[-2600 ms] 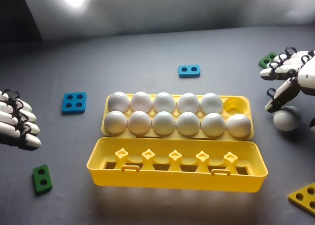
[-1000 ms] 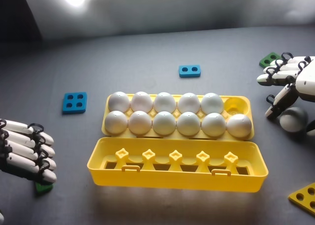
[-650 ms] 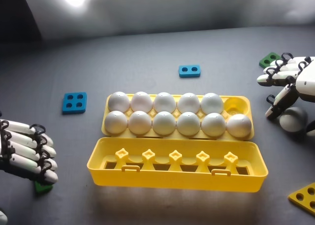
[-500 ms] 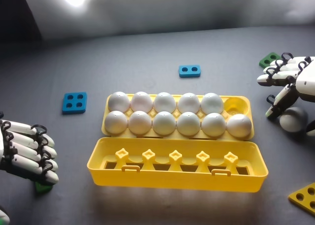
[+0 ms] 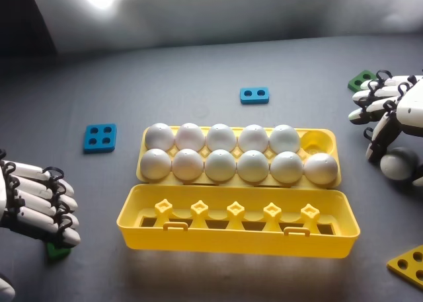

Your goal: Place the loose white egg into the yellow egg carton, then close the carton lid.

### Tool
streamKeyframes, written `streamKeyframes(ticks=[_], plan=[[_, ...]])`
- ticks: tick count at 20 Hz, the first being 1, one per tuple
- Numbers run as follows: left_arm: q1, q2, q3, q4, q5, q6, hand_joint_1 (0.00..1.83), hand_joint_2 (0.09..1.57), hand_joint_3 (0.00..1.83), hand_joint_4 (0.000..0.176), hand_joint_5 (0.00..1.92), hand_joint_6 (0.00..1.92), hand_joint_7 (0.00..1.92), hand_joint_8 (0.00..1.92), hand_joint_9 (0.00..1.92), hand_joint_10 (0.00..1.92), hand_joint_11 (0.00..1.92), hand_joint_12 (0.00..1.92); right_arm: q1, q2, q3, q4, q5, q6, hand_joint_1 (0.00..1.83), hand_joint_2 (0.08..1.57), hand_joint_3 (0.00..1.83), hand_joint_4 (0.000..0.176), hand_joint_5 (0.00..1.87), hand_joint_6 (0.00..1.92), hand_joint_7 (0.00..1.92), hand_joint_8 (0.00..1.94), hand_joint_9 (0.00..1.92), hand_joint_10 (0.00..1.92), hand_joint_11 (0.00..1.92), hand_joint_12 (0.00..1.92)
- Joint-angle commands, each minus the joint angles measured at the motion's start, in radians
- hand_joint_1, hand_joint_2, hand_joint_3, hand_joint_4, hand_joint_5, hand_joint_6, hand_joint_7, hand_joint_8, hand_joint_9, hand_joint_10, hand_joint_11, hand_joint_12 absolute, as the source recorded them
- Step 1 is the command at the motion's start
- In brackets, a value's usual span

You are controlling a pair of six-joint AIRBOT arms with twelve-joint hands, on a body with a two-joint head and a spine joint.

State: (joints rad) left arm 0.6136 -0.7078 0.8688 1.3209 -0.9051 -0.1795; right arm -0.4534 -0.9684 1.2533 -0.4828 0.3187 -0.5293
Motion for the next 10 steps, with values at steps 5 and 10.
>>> streamKeyframes(ticks=[5,10], plan=[[-0.015,0.010,-0.001,-0.051,-0.044,0.000,0.00,1.24,0.00,0.000,0.34,0.01,0.29,0.01,0.17,0.01,0.00,0.32,0.053,0.012,0.007,0.035,0.019,-0.005,1.16,1.02,0.00,0.000,1.20,0.63,0.31,0.00,0.09,0.00,0.00,0.00],[-0.024,0.006,0.001,-0.049,-0.044,0.000,0.00,1.25,0.00,0.000,0.34,0.01,0.30,0.01,0.18,0.01,0.00,0.32,0.115,-0.009,0.022,-0.031,0.000,-0.007,1.17,1.02,0.00,0.000,1.20,0.61,0.33,0.00,0.11,0.00,0.00,0.00]])
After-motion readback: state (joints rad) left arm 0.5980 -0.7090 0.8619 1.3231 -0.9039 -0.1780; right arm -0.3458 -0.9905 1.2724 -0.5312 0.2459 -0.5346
